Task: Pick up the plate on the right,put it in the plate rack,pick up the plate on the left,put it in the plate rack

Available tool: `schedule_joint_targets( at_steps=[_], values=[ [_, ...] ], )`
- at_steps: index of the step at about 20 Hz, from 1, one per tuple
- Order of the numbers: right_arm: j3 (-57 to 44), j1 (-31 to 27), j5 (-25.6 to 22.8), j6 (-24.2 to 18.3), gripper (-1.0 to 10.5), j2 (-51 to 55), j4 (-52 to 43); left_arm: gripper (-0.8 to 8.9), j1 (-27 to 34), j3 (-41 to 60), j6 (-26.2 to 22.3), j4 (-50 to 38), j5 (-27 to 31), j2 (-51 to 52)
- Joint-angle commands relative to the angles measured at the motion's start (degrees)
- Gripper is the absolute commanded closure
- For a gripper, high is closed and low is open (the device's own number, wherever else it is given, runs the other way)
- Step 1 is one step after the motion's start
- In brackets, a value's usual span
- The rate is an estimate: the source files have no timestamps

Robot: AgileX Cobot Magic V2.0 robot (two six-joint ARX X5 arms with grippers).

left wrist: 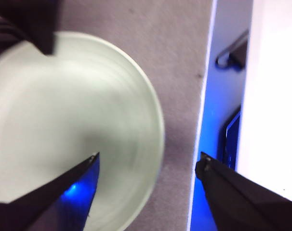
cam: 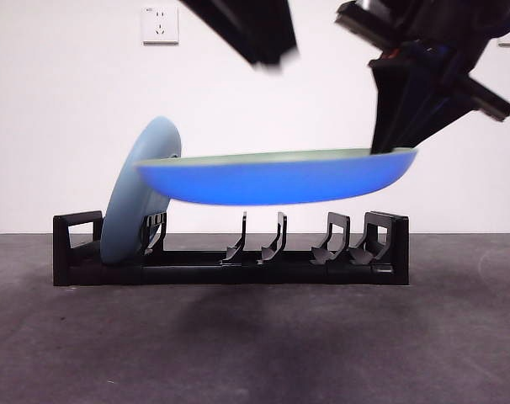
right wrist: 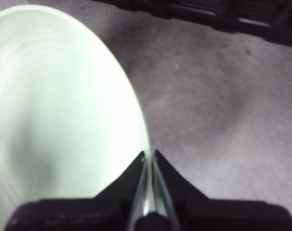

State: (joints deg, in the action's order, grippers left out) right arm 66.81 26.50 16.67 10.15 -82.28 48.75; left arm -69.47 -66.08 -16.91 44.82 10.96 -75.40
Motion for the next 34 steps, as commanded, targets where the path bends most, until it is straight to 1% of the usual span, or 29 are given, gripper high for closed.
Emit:
schedule_joint_targets(
  at_steps=[1,3,6,7,11,12,15,19,22,23,25,27,28,30,32,33,34],
  values=[
    [-0.22,-1.22,4.31,-1.99,9.6,0.81,1.44,4.69,-2.12,0.26,0.37,-1.22,2.78,-4.26],
    [-0.22,-1.95,7.30,-2.82,9.6,1.11,2.25,4.69,-2.84,0.26,0.28,-2.73,4.22,-7.78],
    [-0.22,-2.08,7.45,-3.45,9.6,1.20,2.99,4.73,-2.82,0.26,0.15,-4.37,4.28,-11.28],
    [-0.22,-2.08,7.41,-3.65,9.6,1.20,3.02,4.88,-2.82,0.26,0.15,-4.59,4.33,-12.00],
    [-0.22,-2.14,7.41,-4.13,9.6,1.20,3.02,7.81,-3.04,0.26,0.11,-4.52,4.48,-12.61],
    [-0.22,-2.16,7.30,-4.35,9.6,1.20,3.04,8.28,-3.28,0.26,0.11,-4.50,4.57,-12.61],
    [-0.22,-2.19,7.17,-4.68,9.6,1.20,2.99,8.22,-4.00,0.26,0.07,-4.52,5.84,-12.59],
    [-0.22,-2.40,6.99,-4.74,9.3,1.27,2.67,8.22,-5.46,0.26,-0.07,-4.85,5.51,-12.59],
    [-0.20,-3.72,6.78,-4.61,7.4,2.82,0.31,8.23,-5.55,0.26,0.28,-5.22,5.22,-12.59],
    [-0.20,-4.26,6.62,-4.52,7.2,4.17,-0.68,8.22,-5.55,0.26,0.52,-5.64,5.03,-12.59],
    [-0.20,-5.49,3.82,-4.17,7.2,7.82,-4.31,8.22,-5.44,0.26,1.46,-7.89,2.43,-12.59],
    [-0.20,-6.64,-4.33,-3.52,7.3,11.96,-8.50,8.23,-4.87,0.26,4.39,-13.00,-1.57,-12.59],
    [-0.20,-7.06,-8.87,-3.50,7.3,14.08,-10.56,8.22,-4.52,0.26,6.62,-16.26,-3.93,-12.59],
    [-0.20,-7.76,-15.15,-2.95,7.3,17.44,-13.42,8.23,-3.50,0.26,10.64,-22.80,-5.55,-12.59],
    [-0.20,-8.92,-19.50,-2.95,7.3,20.02,-14.91,8.23,-1.68,0.26,14.34,-28.50,-5.68,-12.57],
    [-0.20,-9.57,-20.98,-2.95,7.3,20.76,-15.04,8.23,-0.39,0.26,16.24,-30.53,-6.54,-12.57],
    [-0.20,-10.38,-22.21,-2.93,7.3,21.35,-15.04,8.23,1.77,0.26,19.41,-32.85,-8.66,-12.57]
  ],
)
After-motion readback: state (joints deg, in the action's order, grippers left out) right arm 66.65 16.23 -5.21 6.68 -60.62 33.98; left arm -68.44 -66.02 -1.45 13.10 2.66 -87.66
